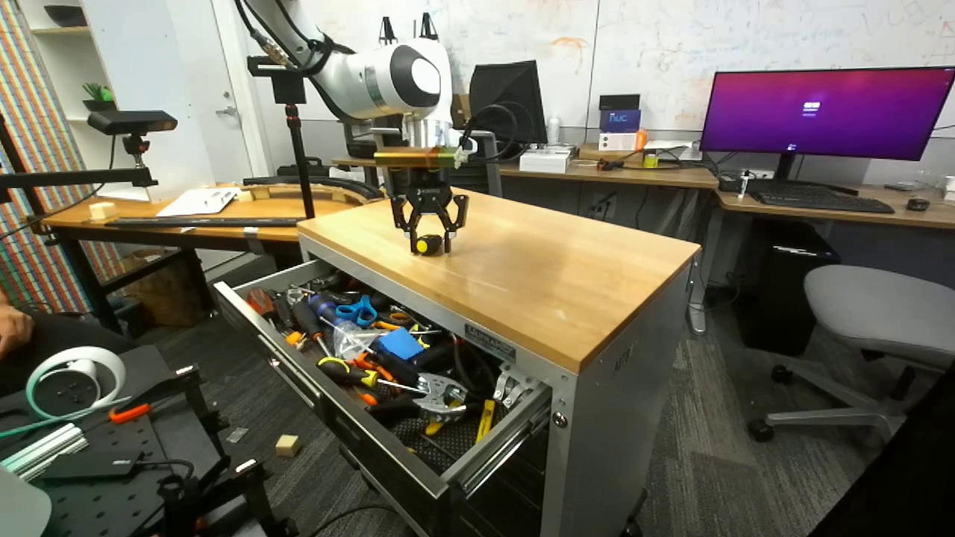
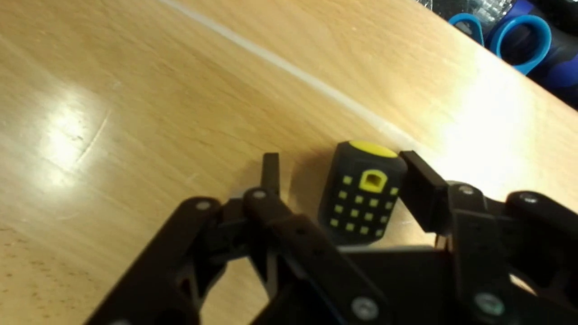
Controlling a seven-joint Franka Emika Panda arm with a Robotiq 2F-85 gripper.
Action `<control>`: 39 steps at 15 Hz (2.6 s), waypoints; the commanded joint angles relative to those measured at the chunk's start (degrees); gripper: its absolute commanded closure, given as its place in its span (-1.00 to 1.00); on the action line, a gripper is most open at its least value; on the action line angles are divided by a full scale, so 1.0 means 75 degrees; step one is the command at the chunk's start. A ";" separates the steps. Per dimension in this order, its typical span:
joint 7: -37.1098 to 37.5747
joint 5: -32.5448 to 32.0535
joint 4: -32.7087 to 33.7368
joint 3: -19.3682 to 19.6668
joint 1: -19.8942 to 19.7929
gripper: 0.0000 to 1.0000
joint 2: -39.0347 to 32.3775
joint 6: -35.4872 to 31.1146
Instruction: Put the black screwdriver inside the open drawer then close the drawer
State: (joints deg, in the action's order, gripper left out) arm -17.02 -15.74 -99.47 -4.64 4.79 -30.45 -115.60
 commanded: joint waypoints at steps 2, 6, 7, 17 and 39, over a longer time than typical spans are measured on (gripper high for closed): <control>-0.0029 -0.0021 -0.0062 0.0006 0.0096 0.49 0.0068 0.0508; -0.0279 -0.0926 -0.0450 0.0123 0.0303 0.78 0.0314 0.1418; -0.0493 -0.1036 -0.0612 0.0071 0.0250 0.78 0.0381 0.1551; -0.2205 -0.1235 -0.2822 -0.0118 -0.0252 0.79 0.1455 0.1030; 0.1393 -0.0462 -0.5283 0.1256 -0.1270 -0.48 0.2397 -0.0051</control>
State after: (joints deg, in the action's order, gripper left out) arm -12.93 -20.40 -136.55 3.39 -4.07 -13.31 -114.33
